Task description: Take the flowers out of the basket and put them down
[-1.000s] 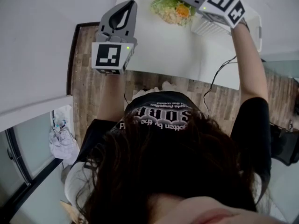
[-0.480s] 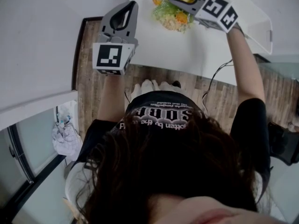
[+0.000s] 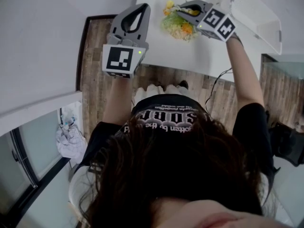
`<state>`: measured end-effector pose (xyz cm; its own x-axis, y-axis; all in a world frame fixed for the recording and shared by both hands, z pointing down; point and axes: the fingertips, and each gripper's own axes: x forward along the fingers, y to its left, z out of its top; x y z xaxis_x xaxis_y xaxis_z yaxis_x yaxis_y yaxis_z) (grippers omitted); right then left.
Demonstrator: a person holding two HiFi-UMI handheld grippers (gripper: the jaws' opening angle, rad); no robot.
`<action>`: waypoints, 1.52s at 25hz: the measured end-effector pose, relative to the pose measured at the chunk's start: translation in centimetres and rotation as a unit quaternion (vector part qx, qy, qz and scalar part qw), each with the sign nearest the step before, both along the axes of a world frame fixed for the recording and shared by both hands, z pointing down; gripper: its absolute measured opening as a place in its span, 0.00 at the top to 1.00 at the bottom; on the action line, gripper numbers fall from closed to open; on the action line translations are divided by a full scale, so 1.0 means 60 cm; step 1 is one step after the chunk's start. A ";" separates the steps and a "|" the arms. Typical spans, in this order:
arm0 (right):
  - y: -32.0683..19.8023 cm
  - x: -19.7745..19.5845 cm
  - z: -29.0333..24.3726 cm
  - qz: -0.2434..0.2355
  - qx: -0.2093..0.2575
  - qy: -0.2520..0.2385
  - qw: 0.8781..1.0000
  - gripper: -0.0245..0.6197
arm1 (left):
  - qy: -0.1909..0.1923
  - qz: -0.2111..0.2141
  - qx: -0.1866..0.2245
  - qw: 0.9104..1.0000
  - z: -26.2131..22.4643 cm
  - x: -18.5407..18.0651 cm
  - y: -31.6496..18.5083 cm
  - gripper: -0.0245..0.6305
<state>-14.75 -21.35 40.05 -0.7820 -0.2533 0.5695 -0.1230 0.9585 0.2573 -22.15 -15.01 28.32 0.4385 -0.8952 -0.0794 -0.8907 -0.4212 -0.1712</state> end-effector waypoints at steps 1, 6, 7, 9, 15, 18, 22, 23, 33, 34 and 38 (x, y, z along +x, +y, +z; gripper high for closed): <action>0.000 0.000 0.013 0.005 -0.006 0.001 1.000 0.90 | 0.001 0.003 0.000 1.000 0.000 0.001 0.000 0.96; 0.005 0.005 0.071 0.021 -0.034 0.011 0.999 0.90 | 0.007 0.006 -0.004 1.000 0.007 -0.001 -0.001 0.96; 0.006 0.006 0.080 0.024 -0.039 0.011 0.999 0.90 | 0.009 0.006 -0.005 1.000 0.007 -0.002 0.000 0.96; 0.005 0.009 0.097 0.030 -0.046 0.009 0.998 0.90 | 0.008 0.006 -0.007 1.000 0.010 -0.003 0.000 0.96; 0.005 0.014 0.130 0.046 -0.068 -0.007 0.997 0.90 | 0.007 0.005 -0.011 1.000 0.013 0.003 -0.005 0.96; 0.010 0.011 0.139 0.046 -0.073 -0.009 0.996 0.90 | 0.005 0.002 -0.012 1.000 0.014 0.000 -0.004 0.96; 0.018 0.009 0.153 0.045 -0.077 -0.002 0.996 0.90 | 0.004 0.001 -0.014 1.000 0.017 -0.003 -0.001 0.96; 0.020 0.009 0.156 0.045 -0.078 0.000 0.996 0.90 | 0.004 0.001 -0.015 1.000 0.017 -0.003 -0.001 0.96; 0.025 0.009 0.153 0.052 -0.103 -0.021 0.993 0.72 | 0.005 0.006 -0.014 1.000 0.018 0.003 -0.003 0.96; 0.025 0.008 0.148 0.055 -0.104 -0.028 0.993 0.71 | 0.005 0.007 -0.014 1.000 0.018 0.004 -0.003 0.96; 0.020 0.004 0.115 0.064 -0.092 -0.054 0.992 0.70 | 0.005 0.011 -0.011 1.000 0.015 0.008 -0.005 0.96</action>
